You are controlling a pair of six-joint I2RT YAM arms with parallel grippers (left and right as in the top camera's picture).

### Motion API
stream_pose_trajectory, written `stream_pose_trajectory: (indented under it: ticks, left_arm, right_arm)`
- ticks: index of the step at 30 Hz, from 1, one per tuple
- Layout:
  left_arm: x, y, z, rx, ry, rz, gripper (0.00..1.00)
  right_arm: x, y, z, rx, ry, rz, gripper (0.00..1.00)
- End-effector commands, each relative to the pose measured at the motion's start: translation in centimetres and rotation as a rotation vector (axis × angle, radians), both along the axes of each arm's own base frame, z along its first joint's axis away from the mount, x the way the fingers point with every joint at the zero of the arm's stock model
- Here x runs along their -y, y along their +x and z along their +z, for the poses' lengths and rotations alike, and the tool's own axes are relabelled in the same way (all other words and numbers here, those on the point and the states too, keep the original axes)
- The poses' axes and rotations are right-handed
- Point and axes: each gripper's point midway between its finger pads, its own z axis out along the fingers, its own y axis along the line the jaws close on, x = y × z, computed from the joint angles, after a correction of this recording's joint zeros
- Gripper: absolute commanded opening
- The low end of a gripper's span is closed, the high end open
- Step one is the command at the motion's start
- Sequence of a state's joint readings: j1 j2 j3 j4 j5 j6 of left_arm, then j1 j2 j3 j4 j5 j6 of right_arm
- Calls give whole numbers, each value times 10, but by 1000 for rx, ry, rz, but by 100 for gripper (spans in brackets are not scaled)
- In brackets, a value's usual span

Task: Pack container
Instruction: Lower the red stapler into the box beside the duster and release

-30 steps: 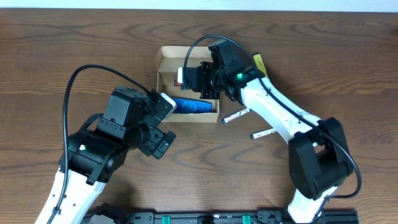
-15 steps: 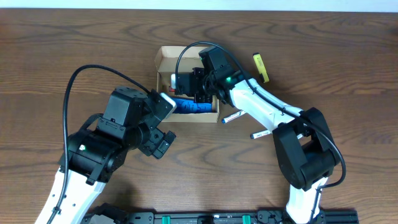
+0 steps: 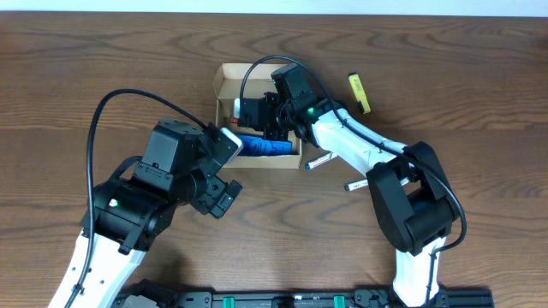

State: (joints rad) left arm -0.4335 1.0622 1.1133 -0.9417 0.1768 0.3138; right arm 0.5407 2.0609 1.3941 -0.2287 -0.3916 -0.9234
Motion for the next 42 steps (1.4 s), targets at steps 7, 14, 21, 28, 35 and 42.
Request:
stream_pose_trajectory:
  ticks: [7, 14, 21, 28, 35, 42]
  left_arm:
    - [0, 1, 8, 17, -13, 5, 95]
    - [0, 1, 8, 17, -13, 5, 95]
    - [0, 1, 8, 17, -13, 5, 95]
    - [0, 1, 8, 17, -13, 5, 95]
    - [0, 1, 8, 17, -13, 5, 95]
    - [0, 1, 8, 17, -13, 5, 95]
  right_arm:
    - [-7, -2, -1, -40, 31, -24, 40]
    - [-11, 4, 5, -36, 66, -55, 50]
    - [-16, 7, 32, -49, 144, -113, 52]
    - [-6, -8, 107, -18, 211, -145, 53]
    - [31, -41, 175, 37, 180, -208, 52]
    - [83, -50, 207, 86, 118, -407, 52]
